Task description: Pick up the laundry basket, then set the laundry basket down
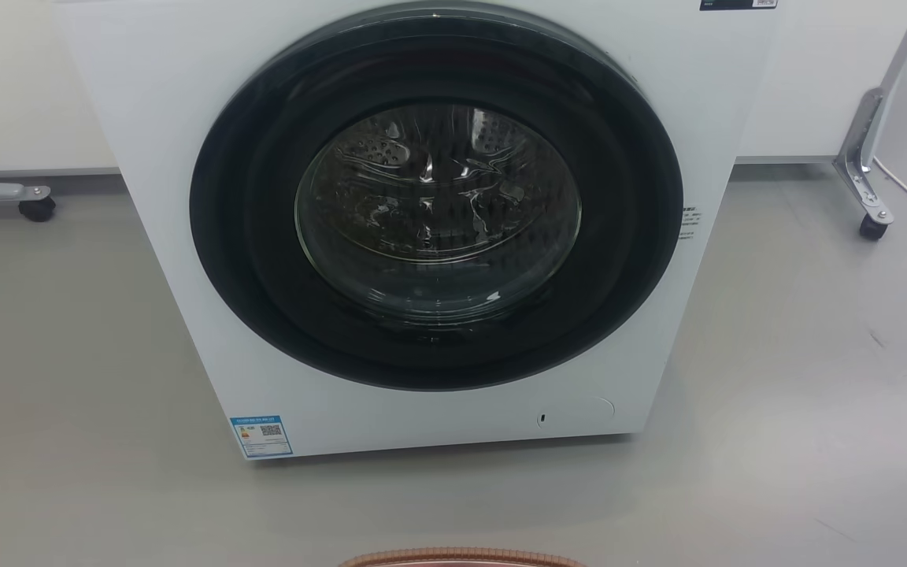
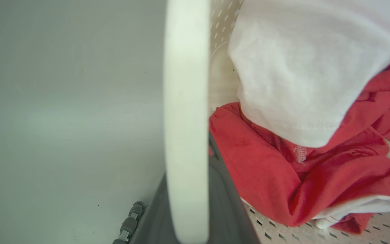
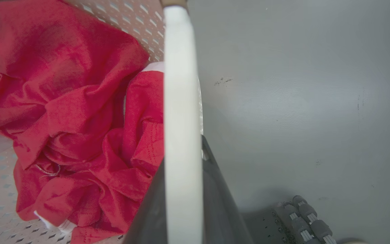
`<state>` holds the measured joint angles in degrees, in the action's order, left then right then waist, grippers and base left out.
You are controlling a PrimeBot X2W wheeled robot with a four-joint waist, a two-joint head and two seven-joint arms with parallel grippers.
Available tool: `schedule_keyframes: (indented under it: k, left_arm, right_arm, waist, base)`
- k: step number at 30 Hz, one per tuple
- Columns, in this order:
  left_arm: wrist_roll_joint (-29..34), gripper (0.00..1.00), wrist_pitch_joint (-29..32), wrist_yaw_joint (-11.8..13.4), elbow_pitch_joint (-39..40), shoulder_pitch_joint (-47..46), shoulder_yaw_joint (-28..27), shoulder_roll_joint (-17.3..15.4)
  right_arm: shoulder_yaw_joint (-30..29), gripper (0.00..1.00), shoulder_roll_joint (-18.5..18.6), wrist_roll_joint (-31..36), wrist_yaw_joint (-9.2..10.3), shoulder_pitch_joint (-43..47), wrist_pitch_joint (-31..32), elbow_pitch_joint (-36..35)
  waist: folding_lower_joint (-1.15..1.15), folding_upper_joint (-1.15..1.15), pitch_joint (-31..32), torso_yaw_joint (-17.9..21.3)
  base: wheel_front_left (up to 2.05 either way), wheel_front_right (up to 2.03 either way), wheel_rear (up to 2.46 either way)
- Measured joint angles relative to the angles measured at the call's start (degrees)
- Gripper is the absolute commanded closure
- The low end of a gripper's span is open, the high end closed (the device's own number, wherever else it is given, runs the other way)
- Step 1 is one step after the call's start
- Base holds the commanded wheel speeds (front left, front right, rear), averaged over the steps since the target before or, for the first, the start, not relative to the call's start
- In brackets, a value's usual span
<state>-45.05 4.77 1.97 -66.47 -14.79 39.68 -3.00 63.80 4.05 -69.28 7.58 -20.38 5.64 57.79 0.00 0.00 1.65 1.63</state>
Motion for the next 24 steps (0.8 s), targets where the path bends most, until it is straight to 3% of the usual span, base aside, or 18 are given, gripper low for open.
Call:
schedule_keyframes:
  k: [13, 24]
  left_arm:
    - [-0.7, 1.0, -0.1, 0.1, 0.0, -0.7, 0.0, 0.0]
    - [-0.7, 1.0, -1.5, 0.6, 0.8, -10.1, -1.6, -0.1]
  right_arm:
    - [0.6, 1.0, 0.0, -1.3, 0.0, -1.0, -1.0, 0.4]
    - [-0.3, 1.0, -0.2, -0.7, -0.02, -12.2, -3.0, 2.5]
  waist:
    - [0.0, 0.0, -1.7, -0.1]
    - [0.01, 0.0, -8.4, -0.6]
  base:
    - [0.0, 0.0, 0.0]
    - [0.0, 0.0, 0.0]
